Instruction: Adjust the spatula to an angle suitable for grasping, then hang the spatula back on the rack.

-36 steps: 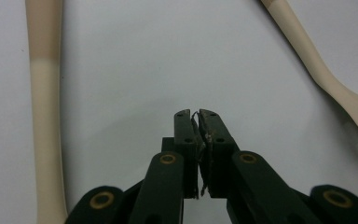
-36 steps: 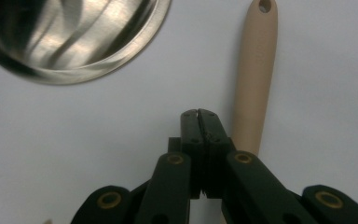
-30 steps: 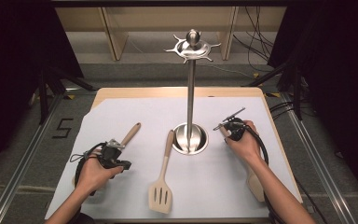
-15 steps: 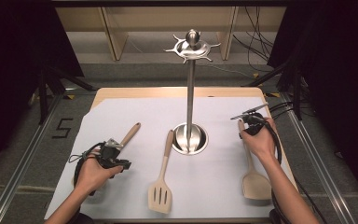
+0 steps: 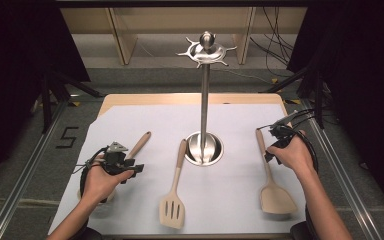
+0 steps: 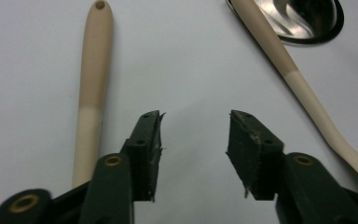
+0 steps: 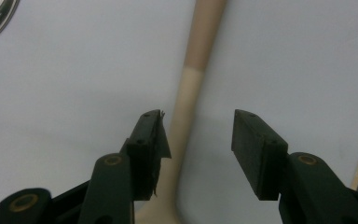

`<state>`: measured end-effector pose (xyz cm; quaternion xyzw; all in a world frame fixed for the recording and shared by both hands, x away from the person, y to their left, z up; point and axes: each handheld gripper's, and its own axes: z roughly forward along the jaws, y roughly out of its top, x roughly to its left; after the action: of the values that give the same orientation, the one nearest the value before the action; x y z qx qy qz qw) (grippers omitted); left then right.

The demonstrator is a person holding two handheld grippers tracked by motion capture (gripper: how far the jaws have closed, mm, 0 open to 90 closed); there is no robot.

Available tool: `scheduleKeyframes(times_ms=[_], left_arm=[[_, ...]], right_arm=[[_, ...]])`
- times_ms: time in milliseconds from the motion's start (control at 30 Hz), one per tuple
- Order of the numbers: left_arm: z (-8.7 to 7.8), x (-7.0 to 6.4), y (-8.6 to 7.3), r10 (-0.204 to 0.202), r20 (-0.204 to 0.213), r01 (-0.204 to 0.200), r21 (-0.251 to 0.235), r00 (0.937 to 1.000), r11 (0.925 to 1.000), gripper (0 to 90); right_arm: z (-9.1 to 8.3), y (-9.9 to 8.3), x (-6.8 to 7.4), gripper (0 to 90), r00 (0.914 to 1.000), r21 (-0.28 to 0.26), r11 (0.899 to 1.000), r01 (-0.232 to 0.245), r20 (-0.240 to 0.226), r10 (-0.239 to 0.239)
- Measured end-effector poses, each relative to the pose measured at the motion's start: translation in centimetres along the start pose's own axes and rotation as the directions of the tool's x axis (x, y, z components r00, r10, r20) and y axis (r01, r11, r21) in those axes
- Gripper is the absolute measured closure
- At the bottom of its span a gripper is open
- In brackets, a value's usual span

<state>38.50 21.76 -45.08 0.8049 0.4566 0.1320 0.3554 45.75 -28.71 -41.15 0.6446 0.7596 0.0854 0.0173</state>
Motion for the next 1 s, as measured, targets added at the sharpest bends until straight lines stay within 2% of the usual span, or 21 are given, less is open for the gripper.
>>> scheduleKeyframes(times_ms=[33, 100, 133, 167, 200, 267, 333, 400, 433, 500, 533, 567, 600, 667, 700, 733, 800, 833, 867, 933, 1000], left_arm=[[0.0, 0.0, 0.0, -0.019, 0.001, 0.02, -0.03, 0.9998, 0.9994, 46.7], [0.0, -0.1, 0.0, -0.029, 0.001, 0.029, -0.038, 0.9996, 0.9988, 44.9], [0.0, -0.1, 0.0, -0.028, -0.003, 0.028, -0.044, 0.9996, 0.9986, 44.9], [0.0, -0.1, 0.1, -0.022, -0.016, 0.021, -0.055, 0.9996, 0.9983, 43.2], [0.0, -0.1, 0.1, -0.019, -0.014, 0.018, -0.058, 0.9997, 0.9982, 41.6], [0.1, -0.2, 0.0, -0.043, -0.013, 0.042, -0.074, 0.999, 0.9964, 41.3], [0.1, -0.1, -0.1, -0.028, -0.009, 0.027, -0.058, 0.9996, 0.9979, 41.3], [0.1, -0.2, -0.2, -0.031, 0.001, 0.031, -0.049, 0.9995, 0.9983, 41.4], [0.0, -0.1, -0.2, -0.021, 0.008, 0.022, -0.04, 0.9997, 0.999, 41.4], [0.0, -0.2, -0.3, -0.028, 0.005, 0.028, -0.057, 0.9996, 0.998, 41.4], [-0.1, -0.4, -0.4, -0.031, -0.006, 0.03, -0.068, 0.9995, 0.9972, 41.5], [-0.1, -0.4, -0.4, -0.031, -0.006, 0.03, -0.068, 0.9995, 0.9972, 41.5], [-0.2, -0.4, -0.3, -0.028, 0.0, 0.028, -0.058, 0.9996, 0.9979, 41.5], [-0.2, -0.4, -0.4, -0.034, -0.003, 0.034, -0.065, 0.9994, 0.9973, 41.5], [-0.2, -0.3, -0.3, -0.03, -0.001, 0.03, -0.059, 0.9996, 0.9978, 41.6], [0.0, -0.4, -0.3, -0.048, -0.01, 0.047, -0.077, 0.9988, 0.9959, 41.6], [-0.1, -0.3, -0.2, -0.023, -0.012, 0.023, -0.052, 0.9997, 0.9984, 41.7], [0.0, -0.2, -0.1, -0.02, -0.005, 0.02, -0.051, 0.9998, 0.9985, 41.7], [0.1, -0.4, -0.1, -0.029, -0.009, 0.028, -0.059, 0.9996, 0.9979, 41.8], [0.2, -0.5, 0.1, -0.026, -0.005, 0.026, -0.063, 0.9996, 0.9977, 41.8], [0.4, -0.7, 0.1, -0.017, 0.004, 0.018, -0.066, 0.9998, 0.9977, 41.9]], right_arm=[[-0.1, -0.1, -0.1, 54.0, 0.9999, -0.013, 1.0, -0.008, -0.009, 0.008], [-0.1, -0.2, -0.2, 54.6, 1.0, -0.026, 1.0, -0.004, 0.0, 0.004], [-0.1, -0.4, 0.0, 55.6, 0.9994, -0.034, 0.999, -0.033, -0.005, 0.033], [-0.3, -0.4, -0.2, 56.3, 0.9999, -0.031, 1.0, -0.002, 0.011, 0.003], [-0.4, -0.7, -0.3, 56.4, 0.9994, -0.053, 0.999, 0.015, 0.031, -0.013], [-0.6, -0.9, -0.3, 56.8, 0.9993, -0.047, 0.999, 0.022, 0.031, -0.021], [-0.7, -0.9, -0.3, 59.3, 0.9996, -0.049, 0.999, 0.022, 0.021, -0.021], [-0.8, -0.9, -0.3, 60.7, 0.9995, -0.052, 0.998, 0.023, 0.025, -0.021], [-1.0, -0.8, 0.1, 64.1, 0.9999, -0.047, 0.999, 0.009, 0.011, -0.009], [-1.1, -0.8, 0.2, 65.0, 0.9999, -0.057, 0.998, 0.007, 0.01, -0.007], [-1.4, -0.9, 0.7, 65.7, 0.9998, -0.051, 0.999, -0.019, 0.01, 0.02], [-1.4, -0.9, 0.7, 65.7, 0.9998, -0.051, 0.999, -0.019, 0.01, 0.02], [-1.4, -0.8, 0.6, 65.6, 0.9998, -0.053, 0.999, 0.013, 0.019, -0.012], [-1.3, -0.8, 0.9, 64.4, 0.9998, -0.058, 0.998, 0.005, 0.019, -0.004], [-1.1, -0.7, 0.9, 63.8, 0.9996, -0.046, 0.999, 0.007, 0.026, -0.006], [-0.9, -0.7, 1.0, 63.3, 0.9997, -0.047, 0.999, 0.003, 0.026, -0.002], [-0.5, -0.6, 1.0, 62.3, 0.9999, -0.02, 1.0, 0.001, 0.016, -0.001], [-0.3, -0.5, 1.0, 61.6, 0.9996, -0.009, 1.0, -0.01, 0.028, 0.01], [0.0, -0.6, 1.0, 60.4, 0.9999, 0.002, 1.0, -0.002, 0.012, 0.002], [0.2, -0.7, 0.9, 60.2, 0.9999, 0.016, 1.0, 0.006, 0.01, -0.007], [0.5, -0.7, 0.8, 60.1, 0.9996, 0.052, 0.999, -0.001, -0.028, 0.002]])
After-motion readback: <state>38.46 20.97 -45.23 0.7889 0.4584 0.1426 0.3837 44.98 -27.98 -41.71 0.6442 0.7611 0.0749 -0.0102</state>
